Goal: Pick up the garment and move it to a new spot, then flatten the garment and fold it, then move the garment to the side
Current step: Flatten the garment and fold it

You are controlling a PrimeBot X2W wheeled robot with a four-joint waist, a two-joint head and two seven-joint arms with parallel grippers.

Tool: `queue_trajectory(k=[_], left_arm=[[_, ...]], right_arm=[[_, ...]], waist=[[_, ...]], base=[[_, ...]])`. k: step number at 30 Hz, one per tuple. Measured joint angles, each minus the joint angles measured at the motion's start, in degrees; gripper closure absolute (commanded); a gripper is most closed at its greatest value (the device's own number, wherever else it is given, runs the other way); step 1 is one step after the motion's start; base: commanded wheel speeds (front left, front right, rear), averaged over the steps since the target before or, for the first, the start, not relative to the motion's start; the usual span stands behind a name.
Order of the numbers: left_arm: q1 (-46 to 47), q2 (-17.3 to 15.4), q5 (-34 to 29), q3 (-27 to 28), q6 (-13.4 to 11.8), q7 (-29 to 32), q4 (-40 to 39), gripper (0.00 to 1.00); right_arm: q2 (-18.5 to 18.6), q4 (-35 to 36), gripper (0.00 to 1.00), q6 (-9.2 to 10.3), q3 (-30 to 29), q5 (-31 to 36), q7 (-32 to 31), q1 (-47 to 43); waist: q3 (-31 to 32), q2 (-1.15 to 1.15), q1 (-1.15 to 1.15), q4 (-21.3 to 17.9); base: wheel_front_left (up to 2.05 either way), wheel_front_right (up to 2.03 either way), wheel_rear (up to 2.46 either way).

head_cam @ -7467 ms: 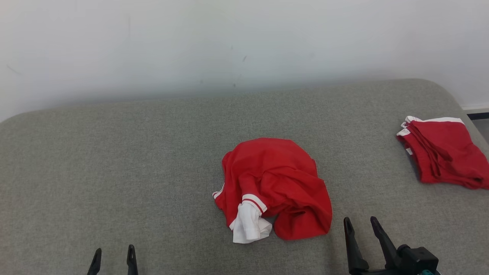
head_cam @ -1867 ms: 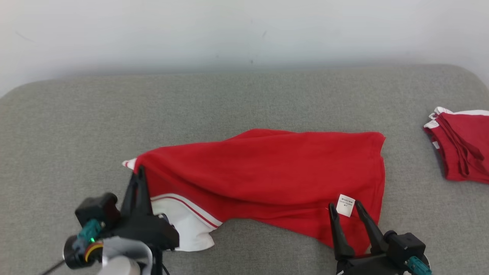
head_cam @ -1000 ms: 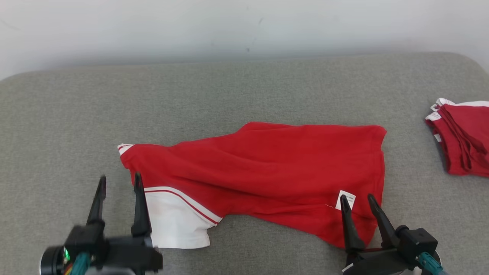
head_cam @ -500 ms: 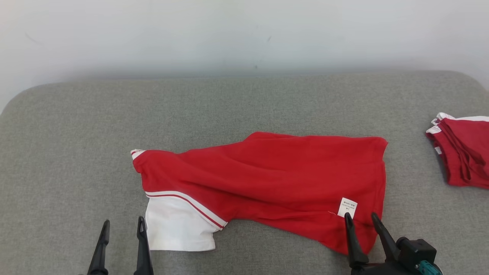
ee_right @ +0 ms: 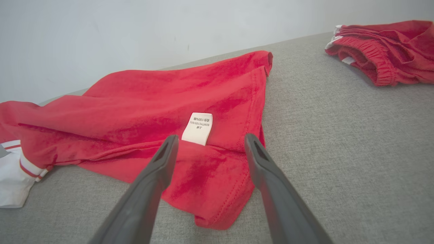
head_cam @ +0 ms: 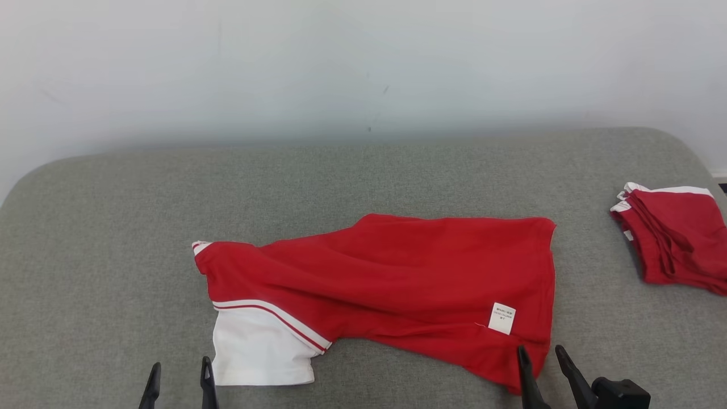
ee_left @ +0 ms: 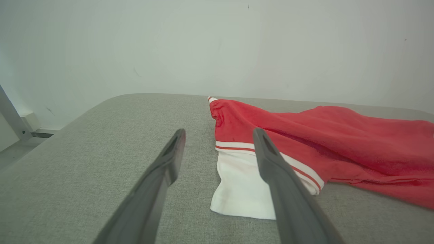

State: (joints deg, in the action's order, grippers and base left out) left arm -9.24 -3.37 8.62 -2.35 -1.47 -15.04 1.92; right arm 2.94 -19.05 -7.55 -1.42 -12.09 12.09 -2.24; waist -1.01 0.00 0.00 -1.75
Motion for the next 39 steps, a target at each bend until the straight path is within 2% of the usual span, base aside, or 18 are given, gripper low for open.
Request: queue_trajectory(k=[12, 35, 39], left_arm=[[0.0, 0.4, -0.2, 0.3, 1.2, 0.0, 1.5, 0.0], [0.5, 0.4, 0.7, 0.6, 1.1, 0.0, 2.9, 0.0], [0.8, 0.5, 2.6, 0.4, 1.4, 0.0, 6.5, 0.0]], right_arm=[[0.0, 0.5, 0.0, 0.0, 0.2, -0.1, -0.1, -0.3], [0.0, 1.9, 0.0, 0.0, -0.1, -0.4, 0.2, 0.0], [0.0, 2.9, 0.0, 0.0, -0.7, 0.5, -0.5, 0.0]], waist=[[0.7, 0.0, 0.0, -0.3], [-0.2, 0.0, 0.0, -1.3], [-0.3, 0.0, 0.0, -1.5]], base=[[0.0, 0.0, 0.0], [0.0, 0.0, 0.0], [0.0, 0.0, 0.0]])
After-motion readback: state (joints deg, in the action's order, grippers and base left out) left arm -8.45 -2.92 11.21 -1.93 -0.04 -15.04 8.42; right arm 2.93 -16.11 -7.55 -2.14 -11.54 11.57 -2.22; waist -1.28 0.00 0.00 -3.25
